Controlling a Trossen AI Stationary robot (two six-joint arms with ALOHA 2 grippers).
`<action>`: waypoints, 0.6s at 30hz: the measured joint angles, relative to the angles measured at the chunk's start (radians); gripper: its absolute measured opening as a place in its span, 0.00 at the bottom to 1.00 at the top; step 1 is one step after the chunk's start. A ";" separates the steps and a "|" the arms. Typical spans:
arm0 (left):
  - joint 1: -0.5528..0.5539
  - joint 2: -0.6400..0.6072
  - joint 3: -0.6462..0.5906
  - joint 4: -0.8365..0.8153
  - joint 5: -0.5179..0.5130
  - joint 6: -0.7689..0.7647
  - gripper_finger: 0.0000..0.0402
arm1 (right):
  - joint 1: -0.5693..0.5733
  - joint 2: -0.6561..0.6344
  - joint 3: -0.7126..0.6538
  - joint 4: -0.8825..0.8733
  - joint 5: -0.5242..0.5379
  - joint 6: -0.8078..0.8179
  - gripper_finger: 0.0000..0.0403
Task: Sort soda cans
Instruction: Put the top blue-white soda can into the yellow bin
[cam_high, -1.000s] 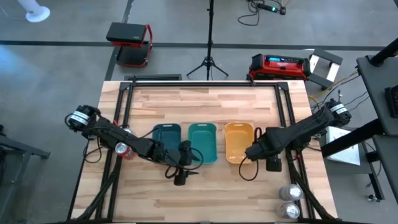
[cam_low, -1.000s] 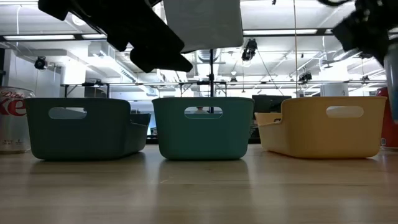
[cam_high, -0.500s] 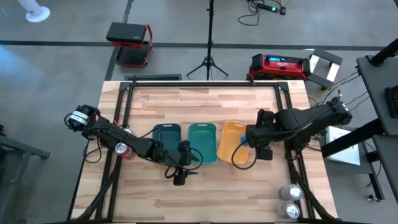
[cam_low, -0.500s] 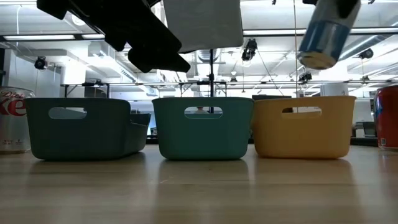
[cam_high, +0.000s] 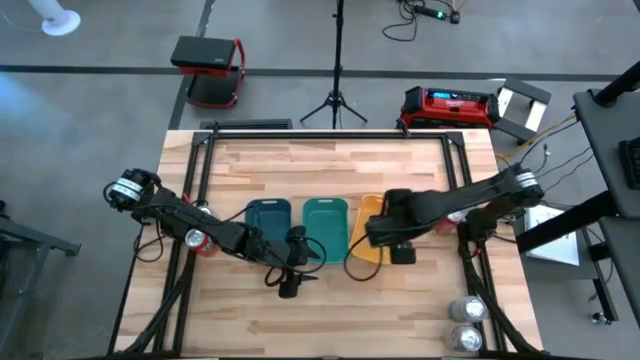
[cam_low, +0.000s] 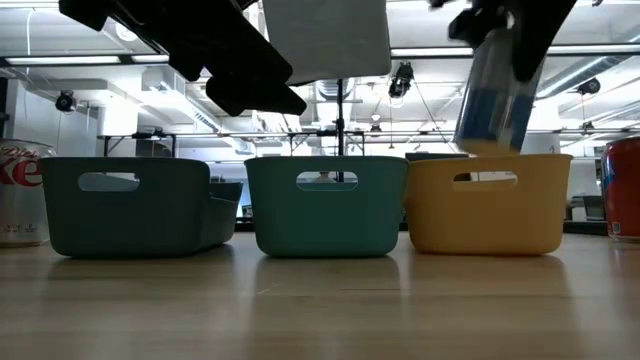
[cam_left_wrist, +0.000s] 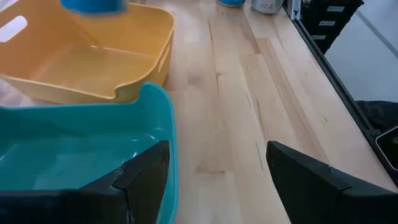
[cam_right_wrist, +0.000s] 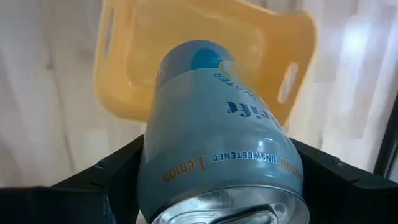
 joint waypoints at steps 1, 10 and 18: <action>0.000 0.000 0.000 0.000 0.000 0.000 0.63 | -0.003 0.027 0.000 0.014 -0.019 -0.017 0.75; 0.000 0.000 0.000 -0.024 0.001 -0.005 0.63 | -0.009 0.172 0.000 0.017 -0.177 -0.144 0.76; 0.000 0.000 0.000 -0.046 0.001 -0.012 0.63 | -0.019 0.172 0.000 -0.095 -0.175 -0.146 0.76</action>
